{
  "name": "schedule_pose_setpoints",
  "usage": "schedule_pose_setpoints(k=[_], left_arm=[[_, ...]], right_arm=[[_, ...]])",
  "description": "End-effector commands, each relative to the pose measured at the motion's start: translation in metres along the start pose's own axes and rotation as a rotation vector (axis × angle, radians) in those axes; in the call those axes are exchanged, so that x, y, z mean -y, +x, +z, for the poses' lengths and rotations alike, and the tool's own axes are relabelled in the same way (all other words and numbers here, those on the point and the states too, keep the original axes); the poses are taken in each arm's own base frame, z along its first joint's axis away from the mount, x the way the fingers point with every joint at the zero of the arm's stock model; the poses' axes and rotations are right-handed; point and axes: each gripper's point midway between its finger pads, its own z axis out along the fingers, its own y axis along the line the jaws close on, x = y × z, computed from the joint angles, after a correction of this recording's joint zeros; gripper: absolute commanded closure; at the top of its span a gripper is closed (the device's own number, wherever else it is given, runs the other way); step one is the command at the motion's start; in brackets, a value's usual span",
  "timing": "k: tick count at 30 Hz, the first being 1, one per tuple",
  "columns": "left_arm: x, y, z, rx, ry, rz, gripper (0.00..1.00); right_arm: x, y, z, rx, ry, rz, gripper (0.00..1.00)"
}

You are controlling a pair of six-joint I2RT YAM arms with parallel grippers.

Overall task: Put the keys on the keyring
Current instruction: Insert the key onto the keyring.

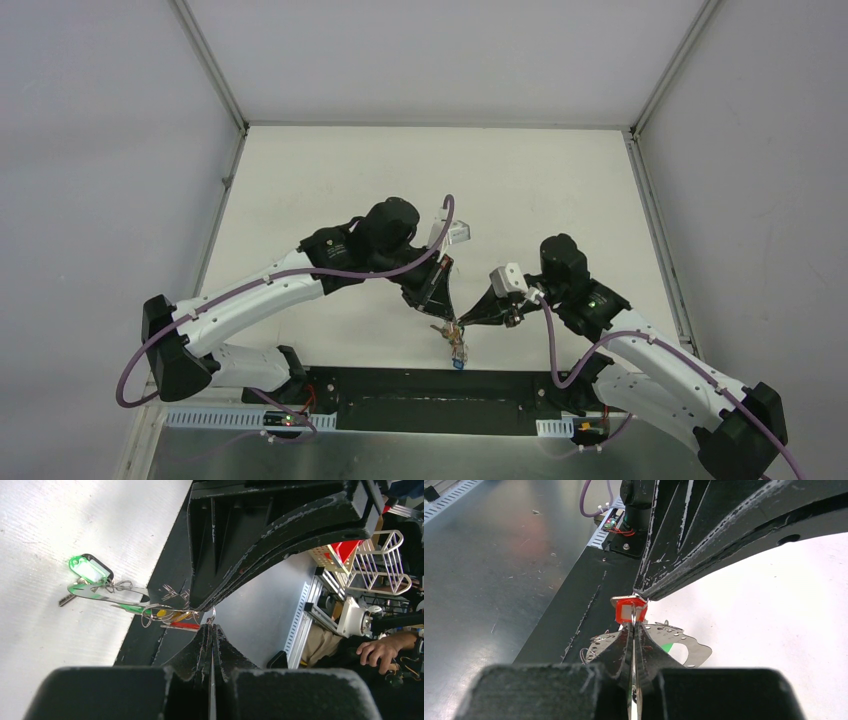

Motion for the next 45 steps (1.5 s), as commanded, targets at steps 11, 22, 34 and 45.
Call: schedule_pose_setpoints(k=[11,22,34,45], left_arm=[[0.018,0.002,-0.009,-0.027,0.03,-0.023,1.0],[0.025,-0.007,-0.014,0.0,0.025,-0.045,1.0],[0.03,-0.01,-0.009,-0.048,0.036,-0.118,1.0],[0.03,-0.017,-0.001,-0.06,0.015,-0.23,1.0]], right_arm=[[0.008,-0.02,0.001,0.02,0.006,-0.094,1.0],[0.008,-0.018,0.002,0.009,0.005,-0.089,1.0],[0.014,-0.02,-0.001,-0.009,0.063,-0.105,1.0],[0.029,-0.024,-0.008,-0.034,0.184,-0.108,1.0]])
